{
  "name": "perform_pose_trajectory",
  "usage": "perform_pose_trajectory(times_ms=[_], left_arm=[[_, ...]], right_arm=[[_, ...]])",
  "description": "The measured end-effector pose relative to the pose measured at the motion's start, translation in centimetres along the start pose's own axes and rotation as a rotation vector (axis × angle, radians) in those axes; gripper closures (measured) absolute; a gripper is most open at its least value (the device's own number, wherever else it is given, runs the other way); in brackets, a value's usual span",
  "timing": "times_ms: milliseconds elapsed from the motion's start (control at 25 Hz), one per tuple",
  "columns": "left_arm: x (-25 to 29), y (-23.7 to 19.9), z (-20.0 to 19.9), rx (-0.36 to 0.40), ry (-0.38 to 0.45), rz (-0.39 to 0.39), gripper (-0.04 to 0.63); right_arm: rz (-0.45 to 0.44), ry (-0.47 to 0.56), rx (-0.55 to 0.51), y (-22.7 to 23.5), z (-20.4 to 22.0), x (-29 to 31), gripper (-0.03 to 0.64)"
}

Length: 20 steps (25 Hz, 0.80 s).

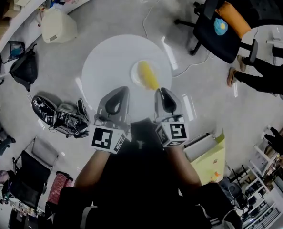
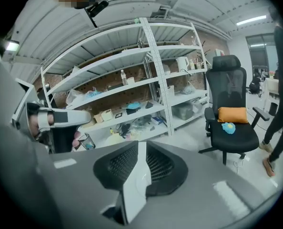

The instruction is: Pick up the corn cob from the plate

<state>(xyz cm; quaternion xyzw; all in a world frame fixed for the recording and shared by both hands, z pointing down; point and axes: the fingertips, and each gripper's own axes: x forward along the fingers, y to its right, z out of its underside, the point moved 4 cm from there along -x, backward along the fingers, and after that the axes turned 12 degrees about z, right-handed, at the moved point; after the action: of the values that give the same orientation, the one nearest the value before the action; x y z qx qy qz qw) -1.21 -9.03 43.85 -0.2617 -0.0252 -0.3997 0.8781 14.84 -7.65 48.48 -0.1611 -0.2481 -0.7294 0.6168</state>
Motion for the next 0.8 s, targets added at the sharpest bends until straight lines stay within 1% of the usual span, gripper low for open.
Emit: perform_pose_trajectory(times_ms=[240, 440, 640, 800], left_arm=[[1.0, -1.1, 1.6, -0.032, -0.028, 0.004, 0.592], [1.9, -1.7, 2.9, -0.060, -0.049, 0.001, 0.592], [2.7, -3.1, 4.5, -0.085, -0.063, -0.002, 0.591], [3.3, -3.8, 5.4, -0.095, -0.073, 0.002, 0.591]], right_arm=[[-0.005, -0.112, -0.019, 0.1, 2.8, 2.7, 0.528], [-0.012, -0.147, -0.058, 0.7, 4.9, 5.2, 0.505], [-0.024, -0.234, -0.067, 0.9, 7.5, 7.4, 0.445], [-0.021, -0.291, -0.093, 1.3, 9.2, 8.9, 0.413]])
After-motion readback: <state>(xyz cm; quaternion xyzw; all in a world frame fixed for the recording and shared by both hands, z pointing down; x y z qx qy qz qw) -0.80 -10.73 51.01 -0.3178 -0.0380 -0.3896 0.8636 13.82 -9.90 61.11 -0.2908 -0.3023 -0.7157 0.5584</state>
